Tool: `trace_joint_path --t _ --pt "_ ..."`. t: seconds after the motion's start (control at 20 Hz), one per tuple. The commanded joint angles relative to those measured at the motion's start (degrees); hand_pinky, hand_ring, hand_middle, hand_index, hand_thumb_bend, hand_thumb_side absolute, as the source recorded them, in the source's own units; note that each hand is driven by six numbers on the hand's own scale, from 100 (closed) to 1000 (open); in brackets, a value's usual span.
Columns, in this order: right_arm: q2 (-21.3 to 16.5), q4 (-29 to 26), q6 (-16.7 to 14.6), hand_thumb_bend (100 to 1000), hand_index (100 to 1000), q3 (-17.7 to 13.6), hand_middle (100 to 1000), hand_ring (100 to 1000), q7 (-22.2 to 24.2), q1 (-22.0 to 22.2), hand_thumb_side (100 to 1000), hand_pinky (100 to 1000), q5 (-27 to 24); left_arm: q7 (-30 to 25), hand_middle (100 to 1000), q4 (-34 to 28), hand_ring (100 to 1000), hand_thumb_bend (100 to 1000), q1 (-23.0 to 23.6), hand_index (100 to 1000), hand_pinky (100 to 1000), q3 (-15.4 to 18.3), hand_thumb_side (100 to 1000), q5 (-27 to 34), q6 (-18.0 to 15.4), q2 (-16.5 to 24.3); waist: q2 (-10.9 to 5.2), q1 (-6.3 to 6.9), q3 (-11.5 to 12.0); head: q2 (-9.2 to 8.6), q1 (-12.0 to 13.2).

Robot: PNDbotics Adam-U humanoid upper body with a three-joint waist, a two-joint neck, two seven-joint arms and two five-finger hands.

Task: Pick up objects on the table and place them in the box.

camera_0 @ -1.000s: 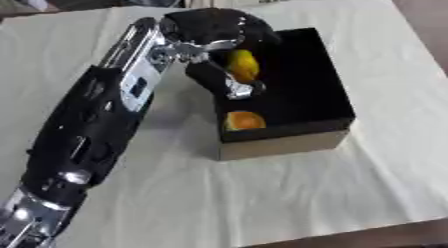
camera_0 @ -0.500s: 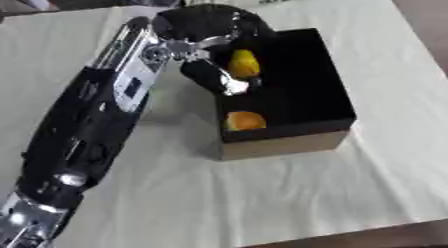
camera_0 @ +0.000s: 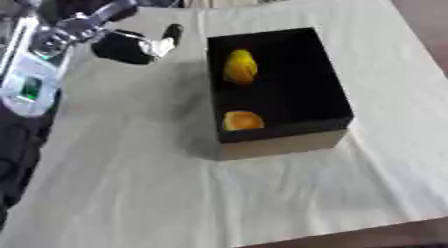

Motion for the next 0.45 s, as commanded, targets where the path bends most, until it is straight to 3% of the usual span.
trace_joint_path --t 0.05,0.25,0.45 --pt "-0.5 -0.9 0.0 100 861 -0.6 566 924 0.2 -1.1 203 946 -0.9 6.1 807 -6.6 861 100 3.3 909 906 5.5 609 6.7 5.2 5.8 -0.82 -0.53 0.4 -0.97 -1.0" --pt "1.0 -0.9 0.0 100 862 -0.1 568 925 1.2 -2.5 226 949 -2.0 13.1 789 -12.2 843 100 11.4 904 899 11.6 627 12.9 9.0 8.9 -0.43 -1.26 1.4 -1.25 -1.9" --pt "2.8 -0.9 0.3 100 863 0.7 569 927 2.2 -4.0 260 954 -3.1 20.1 792 -15.9 834 100 17.6 896 882 17.3 635 17.7 9.7 9.2 -0.07 -2.14 2.5 -1.33 -2.5"
